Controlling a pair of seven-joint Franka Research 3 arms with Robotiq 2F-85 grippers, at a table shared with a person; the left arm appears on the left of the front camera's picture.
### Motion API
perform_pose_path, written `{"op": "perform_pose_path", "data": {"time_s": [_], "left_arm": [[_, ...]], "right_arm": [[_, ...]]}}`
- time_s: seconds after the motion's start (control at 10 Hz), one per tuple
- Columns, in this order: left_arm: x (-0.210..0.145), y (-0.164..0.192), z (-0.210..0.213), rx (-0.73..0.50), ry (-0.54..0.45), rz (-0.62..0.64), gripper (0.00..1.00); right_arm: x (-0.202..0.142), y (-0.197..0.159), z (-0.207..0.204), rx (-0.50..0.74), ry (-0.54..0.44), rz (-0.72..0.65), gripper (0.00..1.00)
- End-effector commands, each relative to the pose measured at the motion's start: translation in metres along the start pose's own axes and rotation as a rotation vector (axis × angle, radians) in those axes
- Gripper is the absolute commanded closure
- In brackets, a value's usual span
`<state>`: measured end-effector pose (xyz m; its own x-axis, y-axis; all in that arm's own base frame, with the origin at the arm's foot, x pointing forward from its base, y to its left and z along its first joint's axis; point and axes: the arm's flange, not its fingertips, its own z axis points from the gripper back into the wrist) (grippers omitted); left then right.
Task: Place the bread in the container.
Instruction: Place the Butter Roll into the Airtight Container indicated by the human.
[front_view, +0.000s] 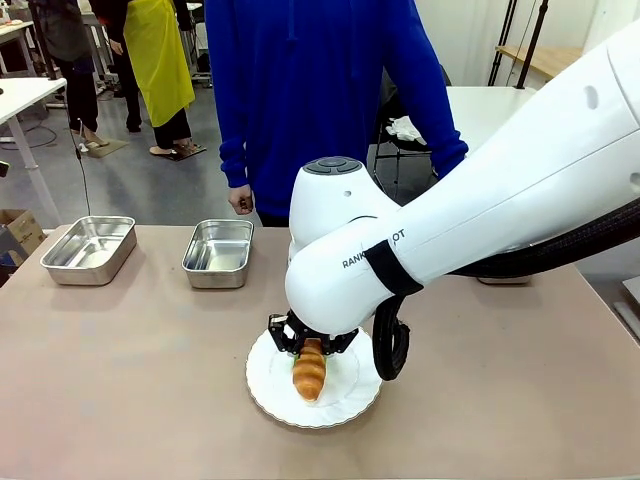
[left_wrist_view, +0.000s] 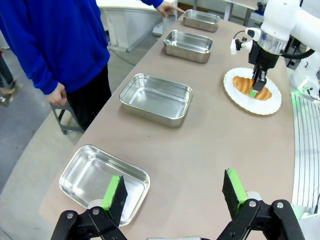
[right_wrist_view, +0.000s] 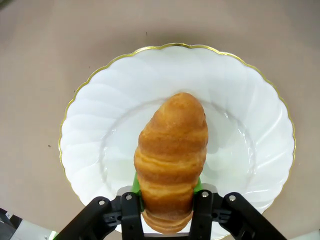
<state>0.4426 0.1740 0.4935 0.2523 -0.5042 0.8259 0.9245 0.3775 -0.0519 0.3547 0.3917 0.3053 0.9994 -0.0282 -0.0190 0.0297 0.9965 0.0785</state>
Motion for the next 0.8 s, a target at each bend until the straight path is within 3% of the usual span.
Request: {"op": "perform_pose_path", "data": {"time_s": [0.0, 0.1, 0.7], "left_arm": [[0.001, -0.001, 0.001, 0.001, -0.006, -0.004, 0.00], [0.001, -0.001, 0.001, 0.001, -0.006, -0.004, 0.00], [0.001, -0.001, 0.001, 0.001, -0.006, -0.004, 0.00]], "right_arm": [[0.000, 0.000, 0.000, 0.000, 0.000, 0.000, 0.52], [0.001, -0.004, 0.023, 0.000, -0.046, 0.037, 0.58], [0.021, -0.032, 0.219, -0.024, -0.142, 0.310, 0.58]]}}
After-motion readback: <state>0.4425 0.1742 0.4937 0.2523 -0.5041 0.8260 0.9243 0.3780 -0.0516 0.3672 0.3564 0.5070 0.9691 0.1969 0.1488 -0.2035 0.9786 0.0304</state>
